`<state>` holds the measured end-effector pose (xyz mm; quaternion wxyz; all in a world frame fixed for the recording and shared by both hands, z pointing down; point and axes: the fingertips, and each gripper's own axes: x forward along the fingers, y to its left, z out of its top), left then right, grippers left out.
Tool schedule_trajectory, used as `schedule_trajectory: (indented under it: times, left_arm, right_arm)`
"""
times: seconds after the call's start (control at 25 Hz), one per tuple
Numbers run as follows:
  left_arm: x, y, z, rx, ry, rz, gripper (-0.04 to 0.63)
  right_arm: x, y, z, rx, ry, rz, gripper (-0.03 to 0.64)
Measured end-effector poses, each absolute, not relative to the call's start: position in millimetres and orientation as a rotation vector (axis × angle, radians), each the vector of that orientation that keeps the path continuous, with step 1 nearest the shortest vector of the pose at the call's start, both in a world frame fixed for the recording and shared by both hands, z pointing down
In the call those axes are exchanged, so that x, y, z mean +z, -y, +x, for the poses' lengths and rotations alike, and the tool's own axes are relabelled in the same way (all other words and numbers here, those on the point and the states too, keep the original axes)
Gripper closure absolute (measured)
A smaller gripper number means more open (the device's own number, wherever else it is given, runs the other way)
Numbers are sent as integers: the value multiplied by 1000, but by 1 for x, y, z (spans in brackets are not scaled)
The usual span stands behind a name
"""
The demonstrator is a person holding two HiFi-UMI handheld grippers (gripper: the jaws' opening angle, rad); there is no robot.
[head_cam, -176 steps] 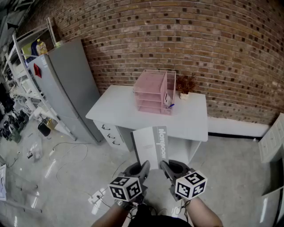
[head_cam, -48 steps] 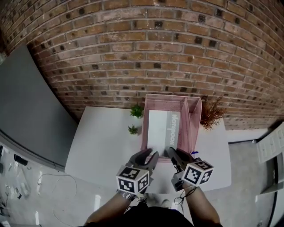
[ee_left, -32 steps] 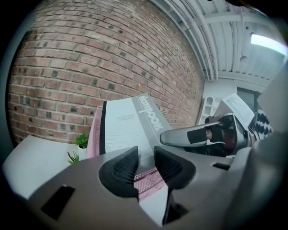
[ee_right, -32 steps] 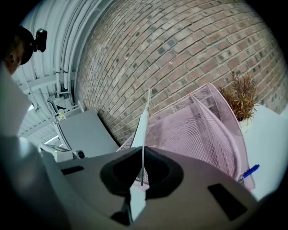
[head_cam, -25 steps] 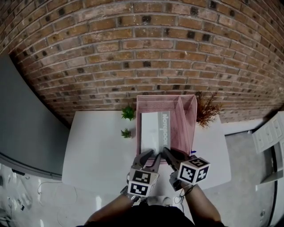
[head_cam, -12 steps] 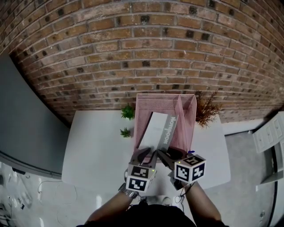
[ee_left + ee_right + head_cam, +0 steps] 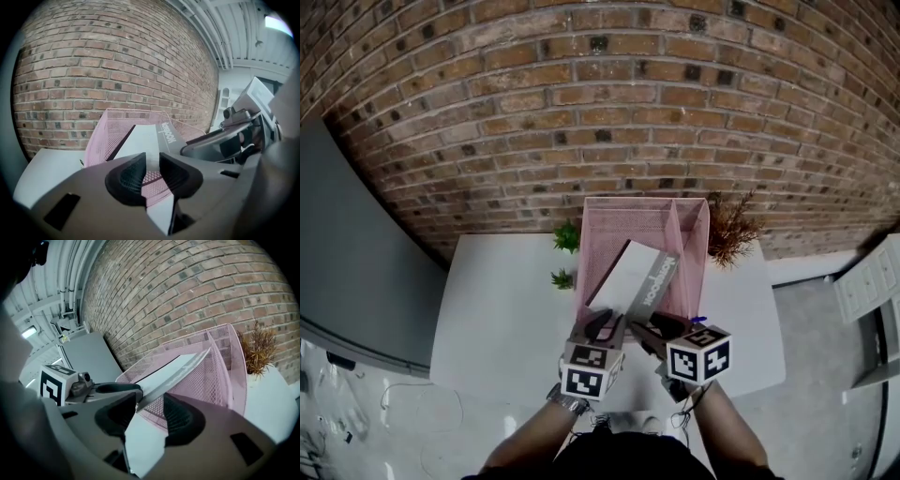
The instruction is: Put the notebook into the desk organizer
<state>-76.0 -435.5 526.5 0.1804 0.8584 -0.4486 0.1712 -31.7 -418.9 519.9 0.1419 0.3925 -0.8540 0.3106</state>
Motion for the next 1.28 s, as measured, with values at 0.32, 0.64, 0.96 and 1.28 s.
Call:
schedule_trajectory:
  times: [0.32, 0.64, 0.96, 1.28]
  left_arm:
    - [526, 434, -75, 478, 1282, 2412, 503]
    - [506, 420, -71, 422, 1321, 2426, 503]
    - [483, 391, -68, 345, 1421, 2392, 505]
    - [463, 336, -57, 284, 1548, 2331, 581]
  right_arm:
    - [508, 412, -14, 876, 2498, 1184, 440]
    - [494, 403, -7, 848, 2566, 1165, 454]
    - [467, 386, 3, 764, 2706, 1104, 612]
    - [446, 348, 15, 704, 2831, 927, 614]
